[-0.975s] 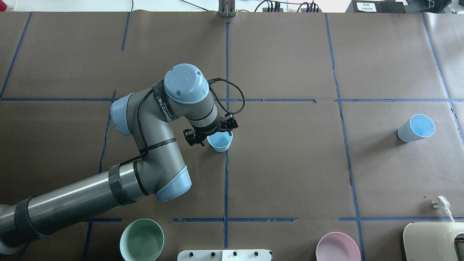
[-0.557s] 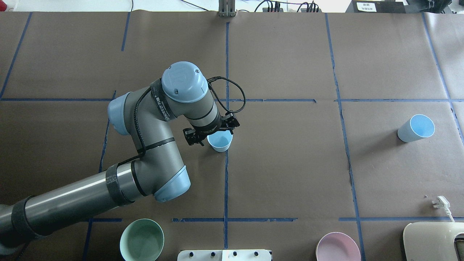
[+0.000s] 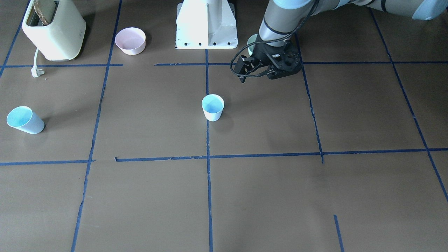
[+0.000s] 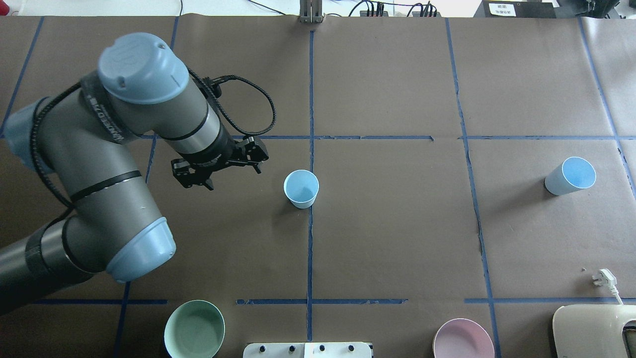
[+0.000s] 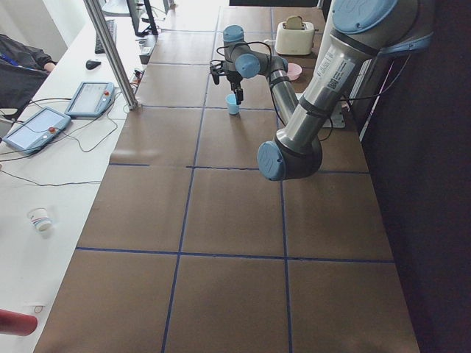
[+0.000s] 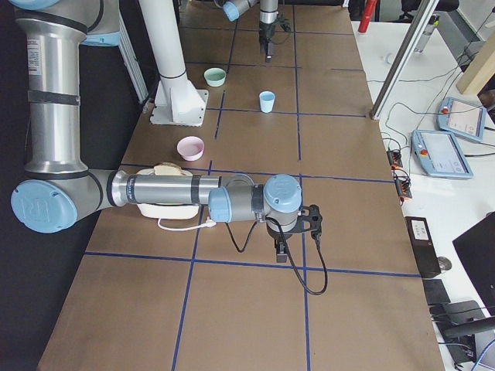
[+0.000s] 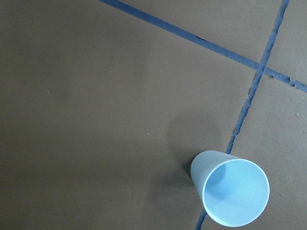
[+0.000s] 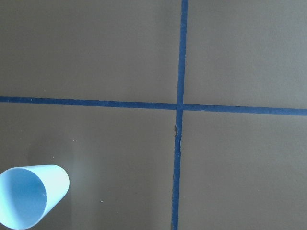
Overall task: Stack blue cups with both arms
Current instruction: 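Set the cup upright at the center and open the left gripper, then withdraw the left gripper while the right gripper reaches the other blue cup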
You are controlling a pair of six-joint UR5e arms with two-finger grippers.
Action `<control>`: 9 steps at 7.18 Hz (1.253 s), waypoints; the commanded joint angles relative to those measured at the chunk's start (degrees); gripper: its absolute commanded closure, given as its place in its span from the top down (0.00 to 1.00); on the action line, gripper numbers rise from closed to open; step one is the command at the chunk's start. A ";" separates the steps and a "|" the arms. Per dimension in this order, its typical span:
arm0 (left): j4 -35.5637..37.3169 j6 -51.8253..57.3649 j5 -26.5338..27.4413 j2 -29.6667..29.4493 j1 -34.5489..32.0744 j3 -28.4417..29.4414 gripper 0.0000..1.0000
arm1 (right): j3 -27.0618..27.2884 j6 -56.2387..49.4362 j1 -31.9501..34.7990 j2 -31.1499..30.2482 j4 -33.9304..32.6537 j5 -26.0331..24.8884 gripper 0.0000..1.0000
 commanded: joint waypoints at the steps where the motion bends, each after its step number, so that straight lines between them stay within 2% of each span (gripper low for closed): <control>1: 7.66 8.82 -0.05 5.05 -3.86 -8.69 1.00 | 0.02 19.16 -6.14 -2.35 16.95 0.47 1.00; 3: 7.95 14.89 -0.05 11.38 -6.85 -12.93 1.00 | 2.99 29.06 -14.81 -2.27 20.17 0.66 1.00; 5: 7.95 16.06 0.03 12.46 -7.22 -13.30 1.00 | 3.28 32.52 -21.07 -2.10 20.62 -3.88 1.00; 6: 7.95 16.06 0.03 12.46 -7.39 -13.30 1.00 | 3.10 32.52 -21.80 -2.18 20.62 -5.83 1.00; 9: 7.95 16.06 0.03 12.46 -7.39 -13.30 1.00 | -0.93 32.52 -22.51 -2.01 20.71 -6.02 1.00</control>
